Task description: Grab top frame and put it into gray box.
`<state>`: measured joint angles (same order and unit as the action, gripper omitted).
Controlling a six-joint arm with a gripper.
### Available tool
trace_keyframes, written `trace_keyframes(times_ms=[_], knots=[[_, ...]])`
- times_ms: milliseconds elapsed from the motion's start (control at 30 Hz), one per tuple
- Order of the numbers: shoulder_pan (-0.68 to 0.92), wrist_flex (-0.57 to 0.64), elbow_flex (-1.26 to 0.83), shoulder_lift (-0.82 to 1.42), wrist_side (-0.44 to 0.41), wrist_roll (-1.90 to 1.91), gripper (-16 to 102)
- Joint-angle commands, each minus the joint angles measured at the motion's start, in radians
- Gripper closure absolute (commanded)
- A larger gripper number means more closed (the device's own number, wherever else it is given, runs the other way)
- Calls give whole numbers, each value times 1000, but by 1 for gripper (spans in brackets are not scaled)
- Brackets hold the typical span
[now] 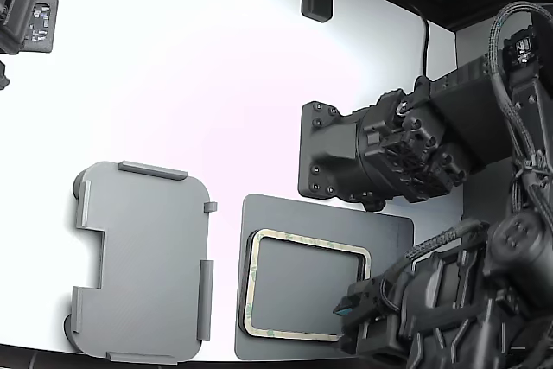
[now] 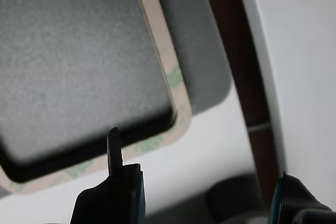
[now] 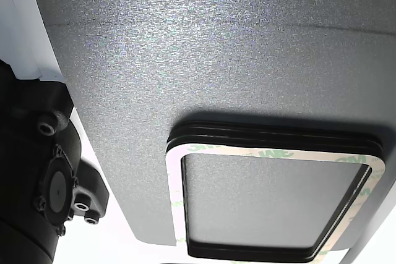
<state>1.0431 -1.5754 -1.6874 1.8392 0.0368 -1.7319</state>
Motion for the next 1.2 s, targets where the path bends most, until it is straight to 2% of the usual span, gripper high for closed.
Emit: trace_keyframes(times_ms=[0,67,267,367,500,800,1167], knots=[[46,2,34,-32,-15,2,-10],[78,-3,54,-78,-25,-12,-14],[149,-78,199,-255,-60,-14,-14],[192,-80,238,-301,-74,31,-8],[239,-80,262,-351,-66,80,-14],[327,-80,213,-359,-91,107,-14],[345,-78,249,-445,-97,123,2]])
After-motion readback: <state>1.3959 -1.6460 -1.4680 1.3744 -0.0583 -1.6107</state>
